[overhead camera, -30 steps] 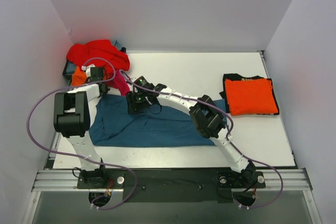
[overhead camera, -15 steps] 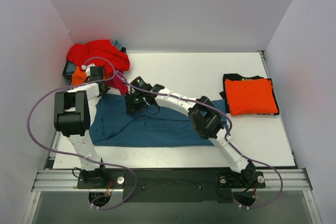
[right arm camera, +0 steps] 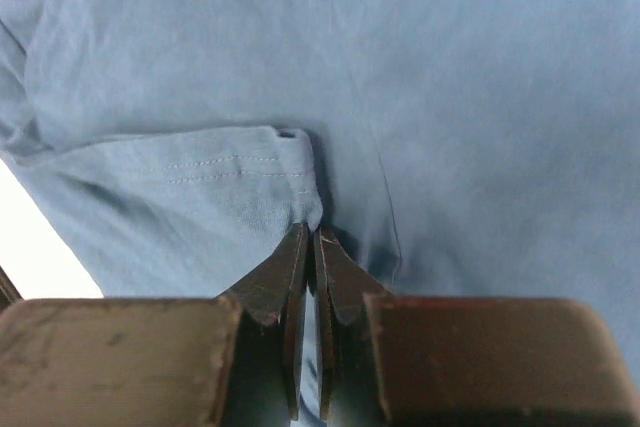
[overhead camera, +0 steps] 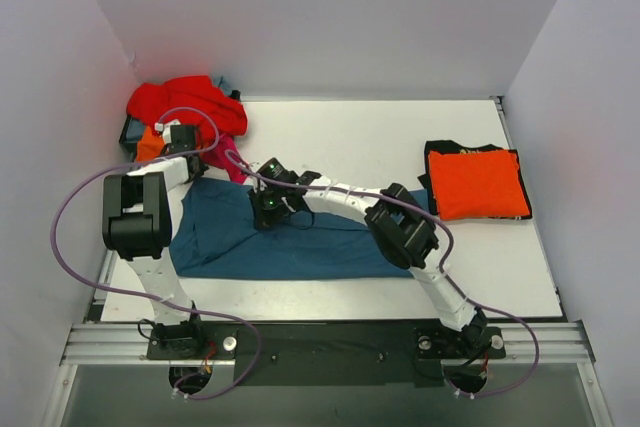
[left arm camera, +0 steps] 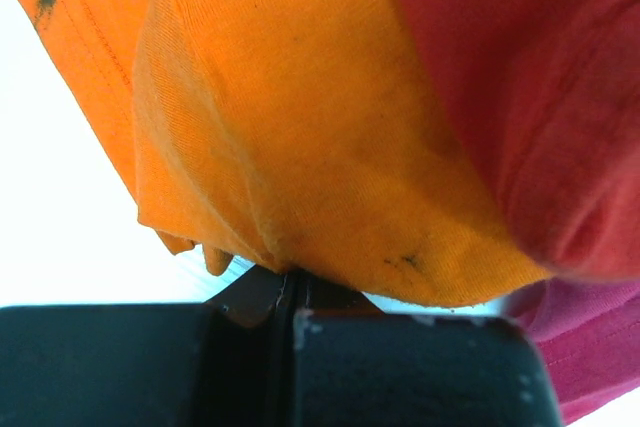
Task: Fold and stack the t-shirts
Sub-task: Fold the other side of the tshirt into a rectangle
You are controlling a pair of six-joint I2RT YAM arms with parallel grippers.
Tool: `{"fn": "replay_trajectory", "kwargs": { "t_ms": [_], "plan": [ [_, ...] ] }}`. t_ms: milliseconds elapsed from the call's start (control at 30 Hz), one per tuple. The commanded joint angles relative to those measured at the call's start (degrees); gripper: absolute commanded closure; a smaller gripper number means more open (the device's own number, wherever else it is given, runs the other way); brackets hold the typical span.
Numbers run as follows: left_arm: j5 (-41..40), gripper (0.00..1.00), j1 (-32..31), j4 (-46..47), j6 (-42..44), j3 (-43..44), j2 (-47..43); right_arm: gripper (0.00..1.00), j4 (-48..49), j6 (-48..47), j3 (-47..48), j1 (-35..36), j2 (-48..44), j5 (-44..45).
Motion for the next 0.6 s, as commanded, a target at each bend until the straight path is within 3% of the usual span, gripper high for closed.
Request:
{"fn": "replay_trajectory", "kwargs": {
  "t_ms": [0, 300, 333, 433, 567],
  "plan": [
    [-0.7, 1.00, 0.6, 0.6, 0.7, 3.1, 0.6, 1.00, 1.6, -0.4, -6.6, 0.4, -7.8, -1.6],
    [-0.9, 1.00, 0.5, 0.5, 0.8, 3.2, 0.6, 1.00, 1.2, 0.4, -15.5, 0.3, -13.8, -4.0],
    [-0.9, 1.00, 0.6, 0.5, 0.8, 3.2, 0.6, 0.97, 1.4, 0.5, -16.4, 0.3, -14.9, -4.2],
    [-0.9, 1.00, 0.5, 0.4, 0.7, 3.3, 0.7, 0.57, 1.9, 1.2, -20.0, 0.4, -16.2, -6.4],
    [-0.9, 1.00, 0.5, 0.2, 0.9, 3.5, 0.7, 0.53, 2.6, 1.9, -20.7, 0.4, -17.8, -7.3]
  ]
}}
